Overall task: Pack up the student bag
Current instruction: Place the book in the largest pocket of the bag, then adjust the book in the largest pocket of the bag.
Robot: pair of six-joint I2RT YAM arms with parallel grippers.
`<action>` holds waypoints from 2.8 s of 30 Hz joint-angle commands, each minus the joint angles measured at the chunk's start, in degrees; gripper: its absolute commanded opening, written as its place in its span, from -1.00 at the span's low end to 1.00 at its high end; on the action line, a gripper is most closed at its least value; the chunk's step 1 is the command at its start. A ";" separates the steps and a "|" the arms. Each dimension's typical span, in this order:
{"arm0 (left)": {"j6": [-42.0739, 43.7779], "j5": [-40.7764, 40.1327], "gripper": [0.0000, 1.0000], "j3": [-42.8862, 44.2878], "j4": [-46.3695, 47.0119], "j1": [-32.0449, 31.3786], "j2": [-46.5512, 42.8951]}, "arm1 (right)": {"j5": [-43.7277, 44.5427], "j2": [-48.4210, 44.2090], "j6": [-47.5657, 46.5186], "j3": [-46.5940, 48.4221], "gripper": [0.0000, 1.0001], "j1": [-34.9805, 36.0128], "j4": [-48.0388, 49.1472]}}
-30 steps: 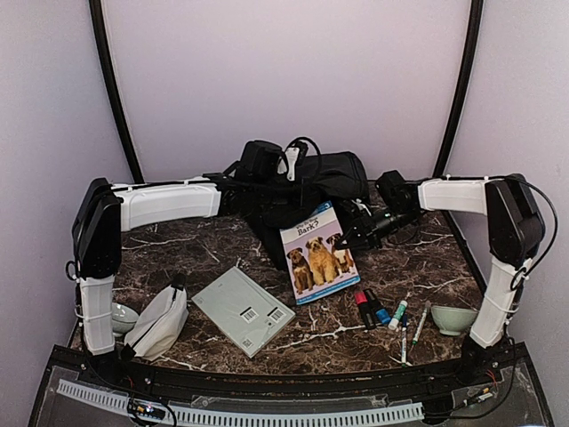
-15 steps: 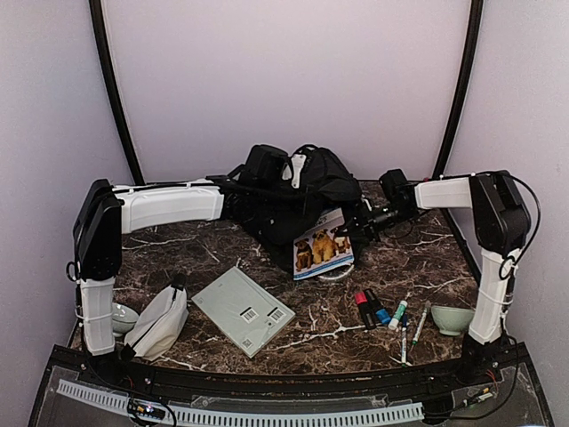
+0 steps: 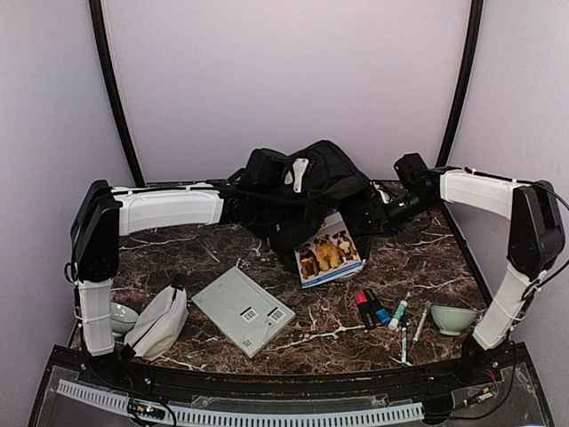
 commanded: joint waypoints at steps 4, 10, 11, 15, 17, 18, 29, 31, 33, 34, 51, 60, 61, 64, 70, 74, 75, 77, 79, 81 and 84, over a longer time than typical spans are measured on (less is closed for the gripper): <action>-0.23 0.73 -1.00 -1.56 2.49 -0.05 -5.28 | 11.75 -6.60 -14.86 -3.58 0.21 2.23 -6.47; -1.10 1.41 -1.00 -2.75 3.34 0.50 -5.53 | 14.88 -14.38 -26.93 -7.60 0.08 8.64 -6.81; -1.37 1.55 -1.00 -3.00 3.60 0.63 -5.53 | 15.48 -15.35 -27.85 -8.51 0.08 9.54 -6.47; -2.14 2.08 -1.00 -3.51 4.22 0.91 -5.53 | 15.58 -16.83 -32.72 -10.68 0.05 12.89 -7.34; -2.16 2.28 -1.00 -3.51 4.17 0.92 -5.46 | 17.55 -17.04 -34.65 -11.47 0.04 15.71 -7.12; -2.24 2.39 -1.00 -3.44 4.14 0.92 -5.45 | 19.26 -17.21 -35.26 -11.86 0.05 17.07 -6.65; -0.59 7.23 -1.00 -2.29 0.66 2.73 -5.27 | 35.48 -15.56 -45.00 -14.46 0.23 32.20 7.21; 0.21 8.60 -1.00 -1.63 -0.48 2.90 -5.14 | 37.26 -13.04 -45.09 -13.24 0.23 34.16 8.31; 0.91 10.34 -1.00 -0.76 -1.54 3.07 -4.80 | 38.14 -10.82 -45.66 -12.22 0.24 35.77 9.10; 1.05 11.11 -1.00 -0.41 -1.98 3.15 -4.68 | 38.94 -9.64 -45.91 -11.88 0.25 36.88 9.96; 1.59 15.74 -1.00 1.92 -6.52 3.37 -3.95 | 48.89 3.21 -48.65 -5.67 0.01 39.66 14.53; 1.87 16.82 -1.00 2.03 -7.25 3.34 -3.95 | 49.98 4.13 -48.77 -4.59 -0.10 39.61 14.31; 1.95 16.90 -1.00 2.02 -7.31 3.38 -3.95 | 51.05 4.40 -48.45 -4.50 -0.15 39.57 14.78; 2.03 17.02 -1.00 2.04 -7.79 3.30 -3.99 | 54.17 5.44 -48.25 -4.21 -0.26 38.83 16.65; 2.14 17.90 -1.00 2.05 -7.86 3.32 -3.87 | 58.95 8.27 -49.16 -3.00 -0.36 34.72 21.81; 2.20 18.63 -1.00 2.19 -7.84 3.31 -3.77 | 62.78 10.97 -50.11 -1.82 -0.38 32.69 26.12; 2.20 18.66 -1.00 2.20 -7.82 3.34 -3.71 | 63.41 11.60 -50.38 -1.67 -0.38 32.30 27.10; 2.24 18.94 -1.00 2.22 -7.83 3.30 -3.61 | 64.08 12.69 -50.79 -1.41 -0.38 31.72 29.13; 2.15 19.28 -1.00 2.33 -7.70 3.31 -3.45 | 64.72 13.87 -50.88 -0.87 -0.39 31.38 30.73; 2.03 19.52 -1.00 2.53 -7.66 3.32 -3.27 | 64.97 15.30 -50.51 0.00 -0.38 31.23 31.66; 1.89 19.92 -1.00 3.11 -7.62 3.30 -2.95 | 65.85 16.98 -49.44 0.62 -0.38 30.91 34.25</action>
